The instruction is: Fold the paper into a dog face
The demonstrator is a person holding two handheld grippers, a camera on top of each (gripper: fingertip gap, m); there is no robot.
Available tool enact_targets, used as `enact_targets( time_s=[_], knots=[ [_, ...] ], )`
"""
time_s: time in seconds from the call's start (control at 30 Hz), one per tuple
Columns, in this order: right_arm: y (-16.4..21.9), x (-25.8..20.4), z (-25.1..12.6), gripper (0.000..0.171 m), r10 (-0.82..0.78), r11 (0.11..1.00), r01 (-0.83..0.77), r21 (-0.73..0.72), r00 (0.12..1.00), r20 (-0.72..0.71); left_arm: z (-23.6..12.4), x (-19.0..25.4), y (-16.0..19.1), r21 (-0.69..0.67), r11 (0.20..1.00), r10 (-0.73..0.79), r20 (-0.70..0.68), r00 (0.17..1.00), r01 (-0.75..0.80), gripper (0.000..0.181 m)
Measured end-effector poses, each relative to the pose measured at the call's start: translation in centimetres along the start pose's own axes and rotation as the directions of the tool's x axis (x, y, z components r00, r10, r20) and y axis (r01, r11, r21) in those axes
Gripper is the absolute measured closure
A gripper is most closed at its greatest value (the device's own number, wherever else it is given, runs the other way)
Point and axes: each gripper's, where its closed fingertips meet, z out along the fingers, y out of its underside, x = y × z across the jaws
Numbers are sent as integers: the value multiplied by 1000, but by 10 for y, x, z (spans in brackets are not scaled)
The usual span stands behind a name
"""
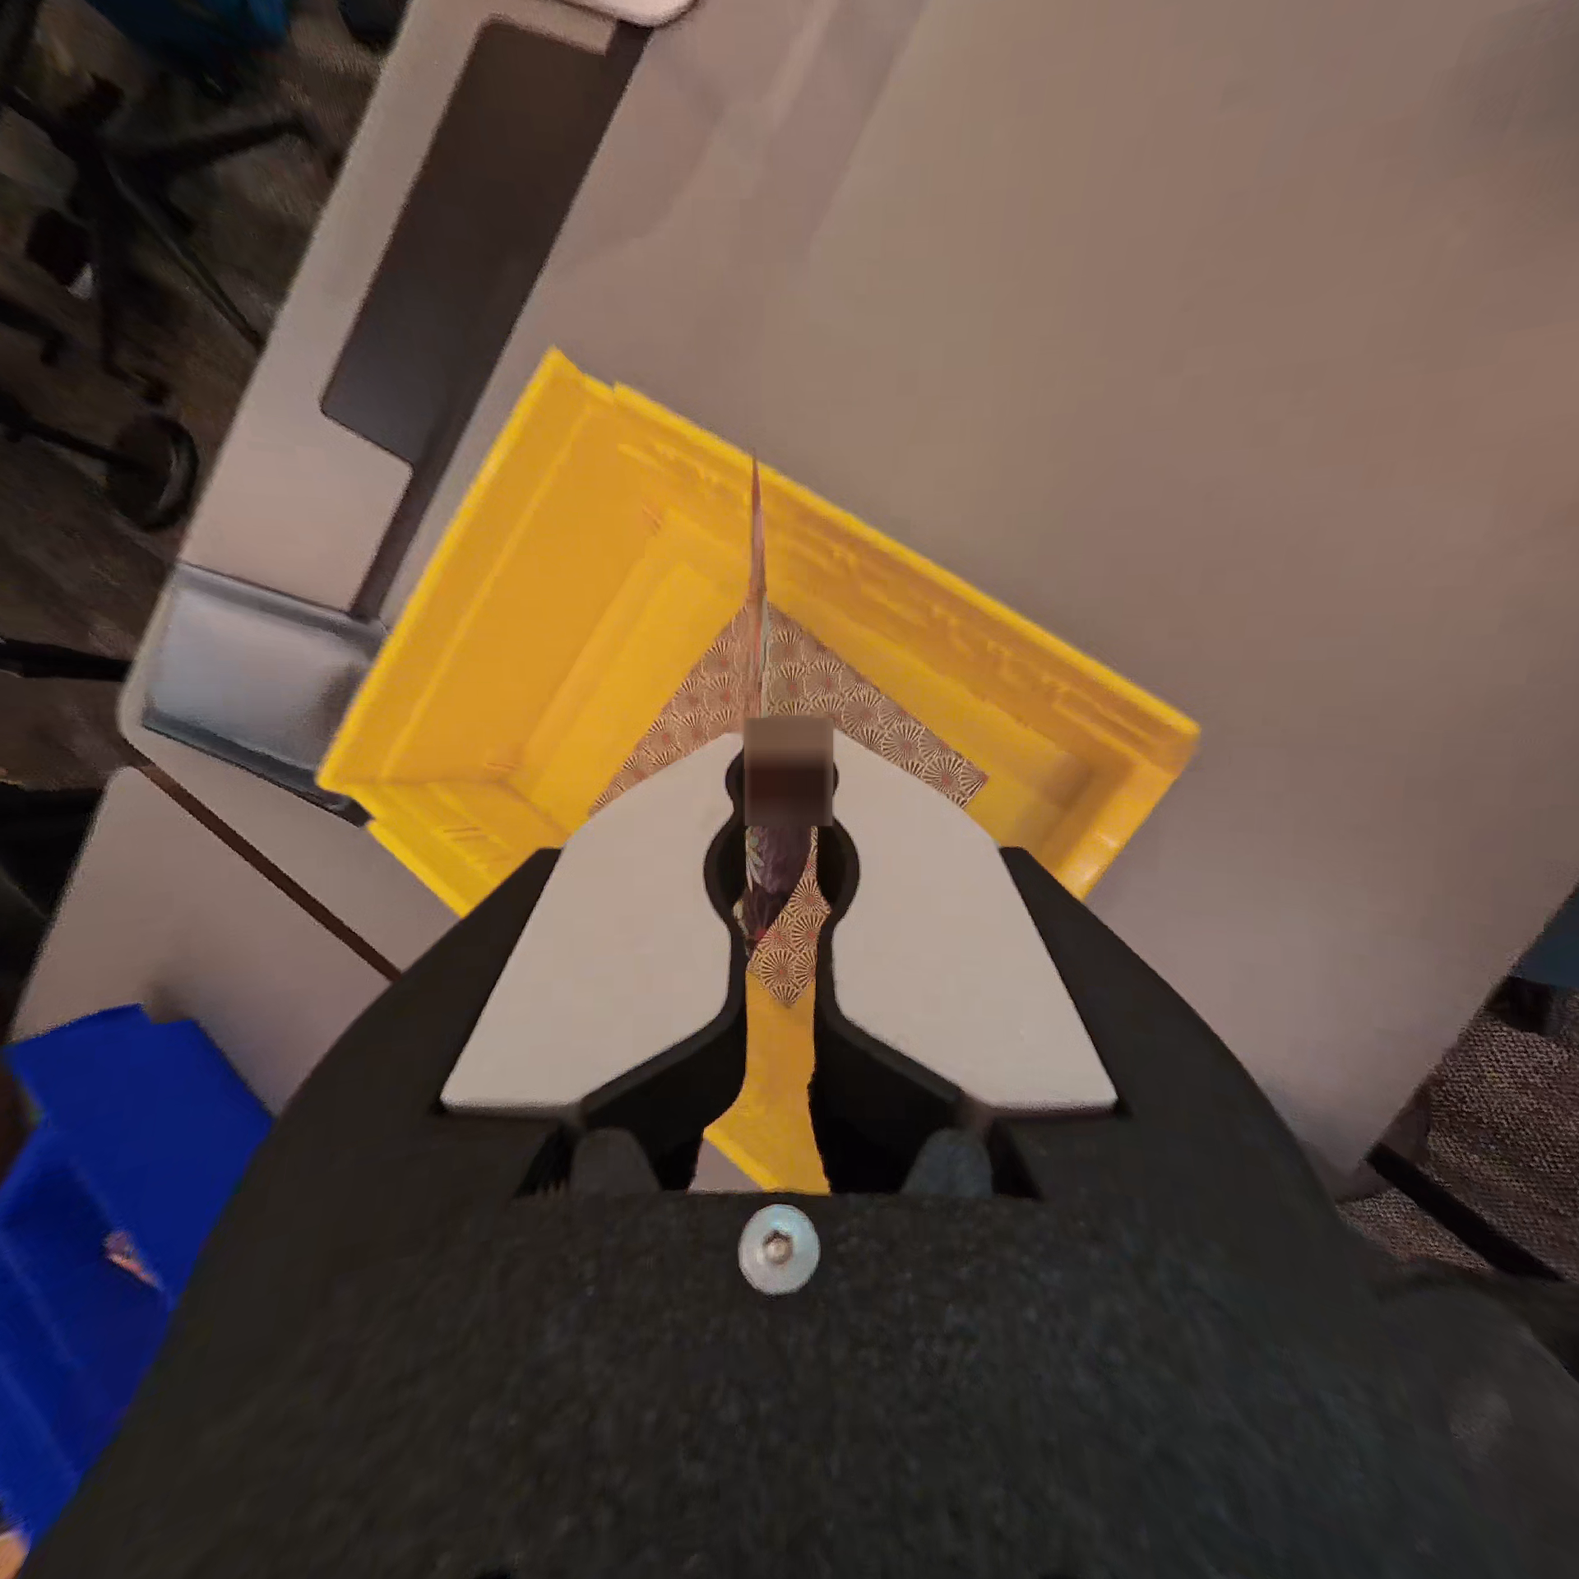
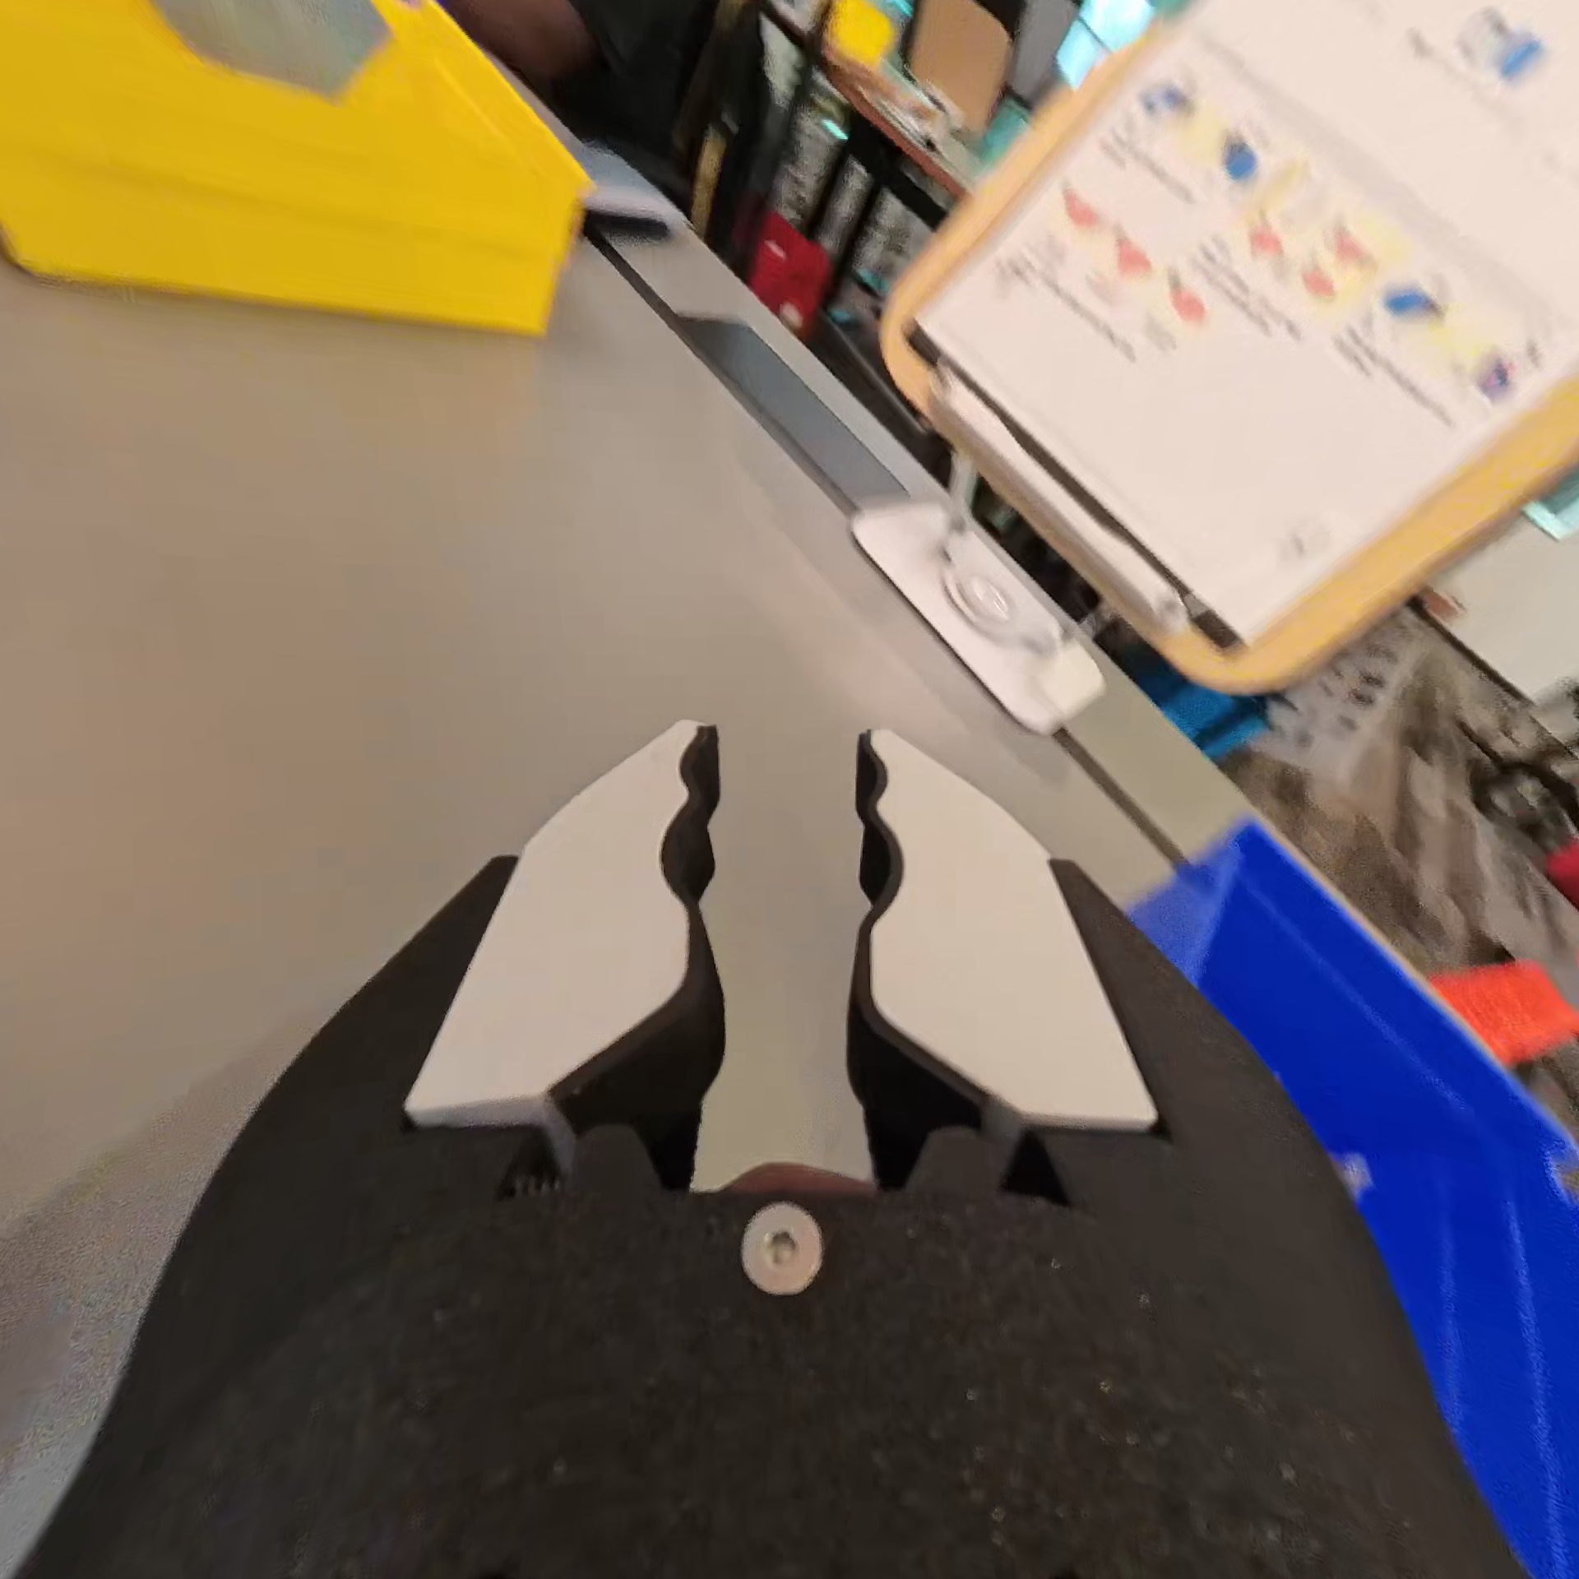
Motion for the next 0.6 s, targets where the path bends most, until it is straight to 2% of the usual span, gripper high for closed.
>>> enact_targets(
  time_s=[0.17,0.33,0.5,0.6],
  knots=[
    [-97,-39,52,140,-105,987,71,146,964,246,-41,27,-63,35,995,97,-46,994,-96,169],
    [-190,-90,78,138,-185,957,67,283,891,415,-39,73,-119,17,978,210,-113,971,-210,167],
    [-213,-108,95,137,-255,943,123,308,863,436,-4,129,-162,-6,947,313,-218,924,-322,165],
    [-185,-106,105,137,-304,948,223,228,850,431,20,158,-182,-6,929,354,-282,892,-370,165]
  ],
)
